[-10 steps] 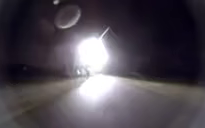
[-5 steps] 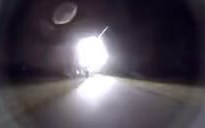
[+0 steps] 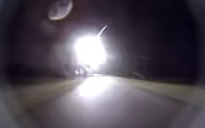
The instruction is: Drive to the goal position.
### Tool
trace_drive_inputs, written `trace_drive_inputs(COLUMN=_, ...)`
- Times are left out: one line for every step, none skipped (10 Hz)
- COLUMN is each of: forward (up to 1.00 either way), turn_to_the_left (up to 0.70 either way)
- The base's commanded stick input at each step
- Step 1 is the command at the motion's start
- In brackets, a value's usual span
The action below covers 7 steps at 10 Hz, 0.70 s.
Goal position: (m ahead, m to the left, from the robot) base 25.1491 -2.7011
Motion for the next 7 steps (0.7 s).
trace_drive_inputs(forward=1.00, turn_to_the_left=0.05)
trace_drive_inputs(forward=1.00, turn_to_the_left=0.04)
trace_drive_inputs(forward=1.00, turn_to_the_left=0.08)
trace_drive_inputs(forward=1.00, turn_to_the_left=0.09)
trace_drive_inputs(forward=1.00, turn_to_the_left=0.10)
trace_drive_inputs(forward=1.00, turn_to_the_left=0.09)
trace_drive_inputs(forward=1.00, turn_to_the_left=0.09)
